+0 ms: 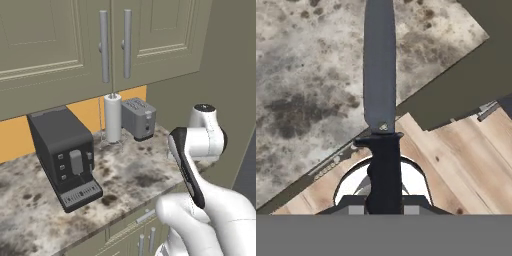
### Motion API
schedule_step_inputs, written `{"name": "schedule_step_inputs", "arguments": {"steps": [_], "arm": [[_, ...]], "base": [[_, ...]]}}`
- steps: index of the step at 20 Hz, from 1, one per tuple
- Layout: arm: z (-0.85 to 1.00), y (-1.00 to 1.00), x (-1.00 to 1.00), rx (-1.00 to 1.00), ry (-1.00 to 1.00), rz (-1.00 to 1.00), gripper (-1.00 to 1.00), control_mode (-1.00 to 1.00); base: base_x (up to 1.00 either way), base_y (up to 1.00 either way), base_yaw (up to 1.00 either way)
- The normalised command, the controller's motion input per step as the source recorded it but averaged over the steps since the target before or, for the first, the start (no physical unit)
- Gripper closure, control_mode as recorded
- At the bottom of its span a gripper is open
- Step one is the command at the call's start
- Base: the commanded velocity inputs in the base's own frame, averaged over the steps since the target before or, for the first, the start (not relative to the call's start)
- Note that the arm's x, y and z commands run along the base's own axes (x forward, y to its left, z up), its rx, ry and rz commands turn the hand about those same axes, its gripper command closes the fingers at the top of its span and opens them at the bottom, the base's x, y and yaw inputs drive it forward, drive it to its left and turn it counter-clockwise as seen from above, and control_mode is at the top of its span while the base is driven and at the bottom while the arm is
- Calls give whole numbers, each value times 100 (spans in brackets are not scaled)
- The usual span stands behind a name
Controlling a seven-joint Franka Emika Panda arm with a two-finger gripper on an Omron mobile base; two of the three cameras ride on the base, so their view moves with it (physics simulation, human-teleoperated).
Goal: Retrieve the butter from the fridge and place it on a plate on the dining table. Then retrieve the butter knife by the fridge and place it near the plate.
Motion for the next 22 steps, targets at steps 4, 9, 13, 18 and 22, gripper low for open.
{"name": "schedule_step_inputs", "arguments": {"steps": [4,9,13,18,22], "arm": [[67,35,-56,0,0,5,100,-100],[40,22,-60,0,0,22,100,-100],[56,1,-36,0,0,30,100,-100],[42,0,-24,0,-1,7,100,-100],[15,0,-25,0,0,-7,100,-100]], "base": [[0,0,0],[0,0,0],[0,0,0],[0,0,0],[0,0,0]]}}
